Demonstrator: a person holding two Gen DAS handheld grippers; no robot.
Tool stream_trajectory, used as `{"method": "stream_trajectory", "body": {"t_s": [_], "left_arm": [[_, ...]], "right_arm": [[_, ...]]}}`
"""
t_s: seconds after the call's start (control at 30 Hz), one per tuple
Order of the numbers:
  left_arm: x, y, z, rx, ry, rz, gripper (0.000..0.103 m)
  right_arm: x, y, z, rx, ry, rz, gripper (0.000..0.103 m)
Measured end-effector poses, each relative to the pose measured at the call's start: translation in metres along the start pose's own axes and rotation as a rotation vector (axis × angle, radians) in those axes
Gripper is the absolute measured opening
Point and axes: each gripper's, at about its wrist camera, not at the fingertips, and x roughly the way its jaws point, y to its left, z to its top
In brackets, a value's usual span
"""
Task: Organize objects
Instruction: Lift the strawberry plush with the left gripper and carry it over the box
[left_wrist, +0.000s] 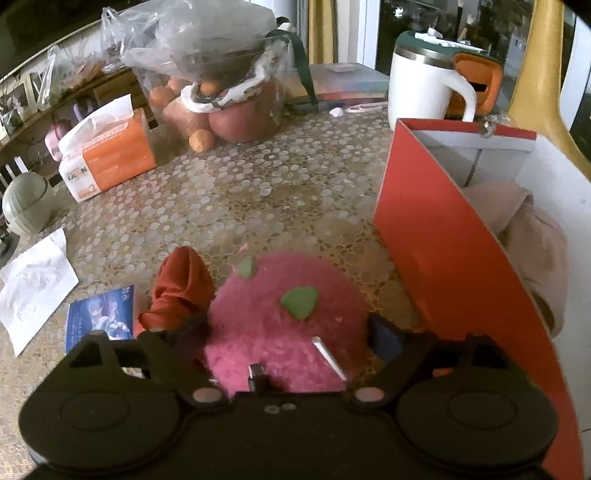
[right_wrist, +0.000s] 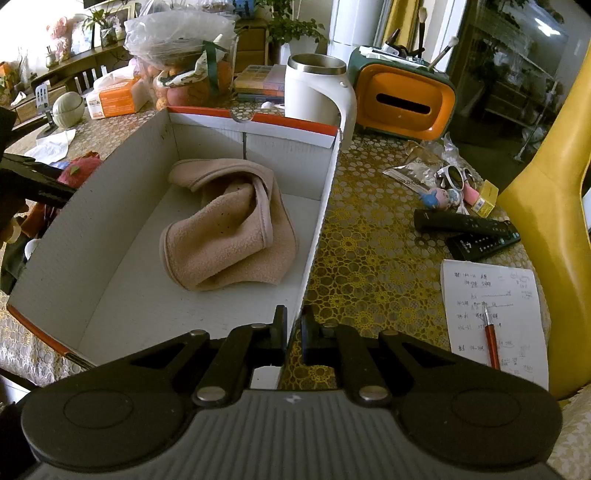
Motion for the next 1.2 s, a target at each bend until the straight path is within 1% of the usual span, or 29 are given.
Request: {"method": "stream_trajectory", "body": {"t_s": [0.13,0.23,0.37,0.47,0.57,0.67,0.77,0.93,1.2], "left_arm": [[-0.004,0.001,0.002,-0.013,-0.007,0.001,0.075],[-0.011,0.005,0.004,-0.035,-0.025,-0.001,0.072],[-0.029,0.015,0.010,-0.089,-0.075,-0.001,0.072],[-0.047,0.022,0.016,-0.123,-0.112,-0.020,0.072],[-0.067,0.023,0.024,-0.132,-0.145,-0.027,0.072],[-0.088,0.020,0.032,-0.124,-0.181,-0.055,0.072],[-0.106,0.010,0.039,-0.097,-0.201,-0.082,0.072],[-0.128,-0.023,0.046,-0.013,-0.220,-0.138,0.072],[-0.133,-0.085,0.047,0.110,-0.203,-0.226,0.072]], "right_arm": [[0.000,0.000,0.000,0.000,0.000,0.000,0.006],[0.000,0.000,-0.001,0.002,-0.002,-0.001,0.006],[0.000,-0.001,-0.002,0.004,-0.005,-0.002,0.006],[0.000,-0.001,-0.002,0.004,-0.005,-0.003,0.007],[0.000,-0.001,-0.002,0.007,-0.005,-0.002,0.007],[-0.001,-0.001,-0.001,0.016,-0.005,-0.002,0.007],[-0.001,-0.001,0.000,0.021,-0.006,0.000,0.007],[-0.001,-0.003,-0.001,0.031,-0.006,0.007,0.007],[-0.001,-0.004,-0.001,0.033,-0.009,0.005,0.007]]}}
